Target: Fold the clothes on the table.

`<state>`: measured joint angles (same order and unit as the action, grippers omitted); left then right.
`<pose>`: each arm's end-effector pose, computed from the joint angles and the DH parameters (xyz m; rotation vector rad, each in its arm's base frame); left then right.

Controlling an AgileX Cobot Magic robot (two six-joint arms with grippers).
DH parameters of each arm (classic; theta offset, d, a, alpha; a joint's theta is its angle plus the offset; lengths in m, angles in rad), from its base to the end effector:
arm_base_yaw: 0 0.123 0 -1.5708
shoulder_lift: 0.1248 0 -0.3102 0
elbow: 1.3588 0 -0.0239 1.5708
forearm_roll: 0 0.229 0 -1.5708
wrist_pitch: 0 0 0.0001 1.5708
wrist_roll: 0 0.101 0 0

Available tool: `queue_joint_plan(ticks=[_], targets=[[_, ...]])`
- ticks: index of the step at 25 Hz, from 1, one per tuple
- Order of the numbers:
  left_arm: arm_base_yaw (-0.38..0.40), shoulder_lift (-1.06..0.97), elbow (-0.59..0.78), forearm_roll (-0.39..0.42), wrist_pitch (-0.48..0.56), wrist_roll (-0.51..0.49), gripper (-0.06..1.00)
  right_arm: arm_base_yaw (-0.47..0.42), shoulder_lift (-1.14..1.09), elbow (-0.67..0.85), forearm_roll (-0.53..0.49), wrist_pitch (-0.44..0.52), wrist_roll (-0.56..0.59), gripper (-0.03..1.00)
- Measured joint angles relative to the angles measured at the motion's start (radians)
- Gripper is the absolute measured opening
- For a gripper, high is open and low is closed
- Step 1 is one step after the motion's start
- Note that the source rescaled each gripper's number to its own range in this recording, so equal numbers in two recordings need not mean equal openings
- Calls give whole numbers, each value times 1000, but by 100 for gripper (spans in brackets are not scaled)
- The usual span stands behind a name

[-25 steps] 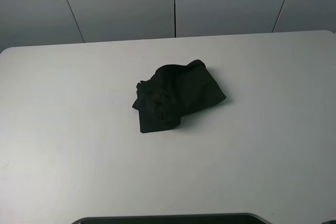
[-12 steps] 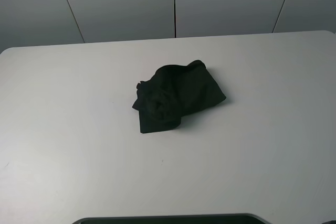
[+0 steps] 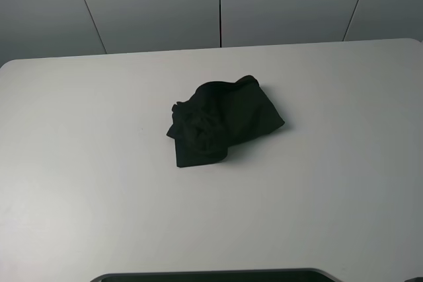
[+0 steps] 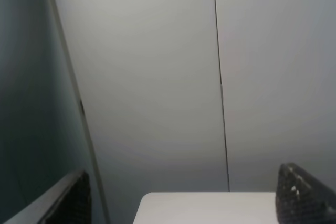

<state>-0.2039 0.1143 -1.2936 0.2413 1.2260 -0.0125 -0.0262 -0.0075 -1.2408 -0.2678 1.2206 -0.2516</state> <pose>-0.1494 0.0541 0.4269 0.0274 1.5222 0.0659 -0.1815 -0.0204 0.3998 -0.0253 1.4660 -0.4846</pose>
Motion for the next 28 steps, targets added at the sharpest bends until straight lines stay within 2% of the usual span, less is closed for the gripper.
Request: queue_joint_plan(ticks=[2,5,9,14,17,20,23,28], targets=[[40,-33,28,-43,-2,13,93,-35,0,67,97,-2,2,90],[52,-94,142,-65,-4,13,93,-55,0,207,202,-2,36,90],[52,-115,344,-78,0,7,93,-57,2,423,238,0,89,98],[52,-114,554,-120,0,-40,93,-57,4,658,268,6,118,100],[52,-115,659,-152,-3,-68,93,-57,4,682,303,6,128,100],[52,-114,739,-184,-61,-81,93,-57,4,694,330,-27,132,100],[52,-114,768,-186,-119,-81,93,-57,5,700,334,-53,132,100],[52,-114,780,-192,-134,-81,93,-57,5,727,338,-112,134,100]])
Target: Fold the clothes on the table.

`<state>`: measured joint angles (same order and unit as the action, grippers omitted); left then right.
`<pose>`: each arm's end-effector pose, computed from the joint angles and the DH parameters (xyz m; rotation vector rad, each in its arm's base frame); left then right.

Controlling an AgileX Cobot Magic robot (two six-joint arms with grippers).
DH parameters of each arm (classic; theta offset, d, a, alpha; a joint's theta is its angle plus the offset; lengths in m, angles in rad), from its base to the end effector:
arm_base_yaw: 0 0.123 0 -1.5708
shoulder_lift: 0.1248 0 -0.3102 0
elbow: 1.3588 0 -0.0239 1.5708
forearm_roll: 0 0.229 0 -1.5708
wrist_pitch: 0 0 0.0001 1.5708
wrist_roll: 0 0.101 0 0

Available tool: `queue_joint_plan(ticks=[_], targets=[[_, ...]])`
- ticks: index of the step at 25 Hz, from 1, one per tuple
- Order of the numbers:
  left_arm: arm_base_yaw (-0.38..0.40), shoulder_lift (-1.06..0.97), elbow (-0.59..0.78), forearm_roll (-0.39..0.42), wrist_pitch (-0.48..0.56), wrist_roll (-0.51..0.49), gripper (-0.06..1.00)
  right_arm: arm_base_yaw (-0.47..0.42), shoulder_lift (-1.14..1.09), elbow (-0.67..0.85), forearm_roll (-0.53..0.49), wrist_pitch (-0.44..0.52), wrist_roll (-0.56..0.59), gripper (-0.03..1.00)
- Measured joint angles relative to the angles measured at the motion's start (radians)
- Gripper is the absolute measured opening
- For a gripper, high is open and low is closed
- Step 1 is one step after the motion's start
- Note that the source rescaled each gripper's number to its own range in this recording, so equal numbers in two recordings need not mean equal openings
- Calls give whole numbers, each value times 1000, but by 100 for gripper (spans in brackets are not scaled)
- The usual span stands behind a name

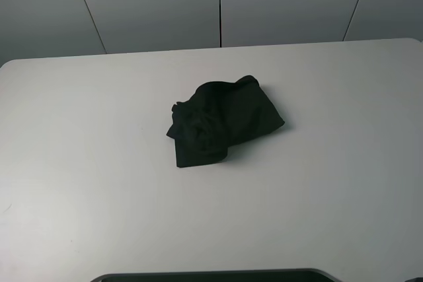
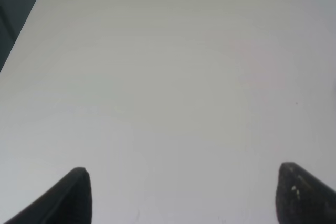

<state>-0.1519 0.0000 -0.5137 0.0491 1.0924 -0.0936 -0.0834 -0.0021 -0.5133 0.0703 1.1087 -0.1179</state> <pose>-0.0423 0.0109 0.2631 0.0565 2.0618 -0.0928 -0.0439 0.0100 0.2616 -0.0417 2.0746 -0.0388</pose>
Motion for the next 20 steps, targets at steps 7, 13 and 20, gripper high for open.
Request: queue_joint_plan(ticks=[7,13,20], targets=[[0,0,2,0,-4,0,93,0,0,0,0,-9,2,100],[0,0,2,0,-4,0,93,0,0,0,0,-11,2,100],[0,0,2,0,-4,0,93,0,0,0,0,-11,2,100]])
